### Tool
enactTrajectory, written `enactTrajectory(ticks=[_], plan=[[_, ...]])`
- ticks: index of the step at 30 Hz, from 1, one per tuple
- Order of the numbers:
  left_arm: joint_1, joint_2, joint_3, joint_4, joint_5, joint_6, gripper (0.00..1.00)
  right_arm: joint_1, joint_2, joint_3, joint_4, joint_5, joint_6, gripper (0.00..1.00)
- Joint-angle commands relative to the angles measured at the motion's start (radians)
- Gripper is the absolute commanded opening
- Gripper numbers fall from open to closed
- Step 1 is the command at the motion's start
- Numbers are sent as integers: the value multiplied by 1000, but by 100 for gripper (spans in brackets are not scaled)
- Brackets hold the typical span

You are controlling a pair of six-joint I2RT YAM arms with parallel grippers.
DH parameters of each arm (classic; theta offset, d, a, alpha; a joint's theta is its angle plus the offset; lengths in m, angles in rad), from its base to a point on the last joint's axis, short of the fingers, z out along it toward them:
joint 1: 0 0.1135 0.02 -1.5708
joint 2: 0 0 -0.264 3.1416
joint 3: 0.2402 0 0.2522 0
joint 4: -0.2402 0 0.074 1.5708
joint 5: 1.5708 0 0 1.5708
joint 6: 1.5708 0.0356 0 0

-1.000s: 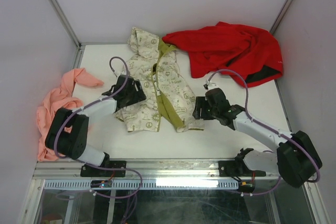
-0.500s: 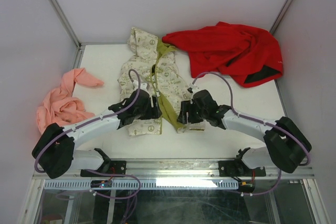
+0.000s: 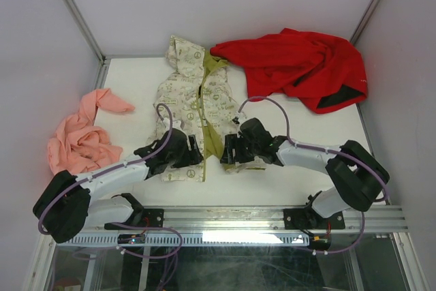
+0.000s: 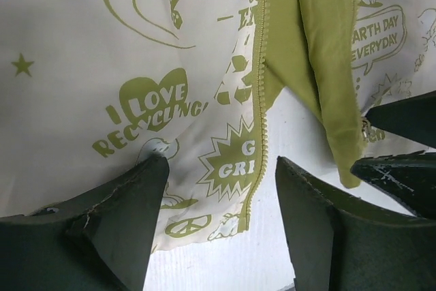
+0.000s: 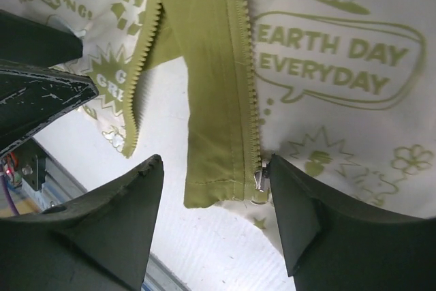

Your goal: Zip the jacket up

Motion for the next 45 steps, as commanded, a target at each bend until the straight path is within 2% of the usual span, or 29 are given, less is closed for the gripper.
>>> enactTrajectory(ticks=[1, 14, 18, 23, 32, 45], plan=[[-4, -67, -14, -25, 16, -38, 68, 37, 19, 65, 55, -38, 19, 66], [-3, -233, -30, -68, -57, -77, 70, 195, 146, 237, 53, -101, 14, 62], [-4, -247, -13, -68, -42, -75, 70, 204, 85, 237, -10, -48, -24, 61], [-3, -234, 19, -61, -20, -58, 68, 197, -16, 210, -131, 115, -81, 62], [-7, -112, 83, 19, 124, -23, 57, 107, -106, 76, -165, 297, -74, 59], [-10, 179, 183, 116, 158, 64, 41, 36, -107, -40, -69, 289, -51, 56]])
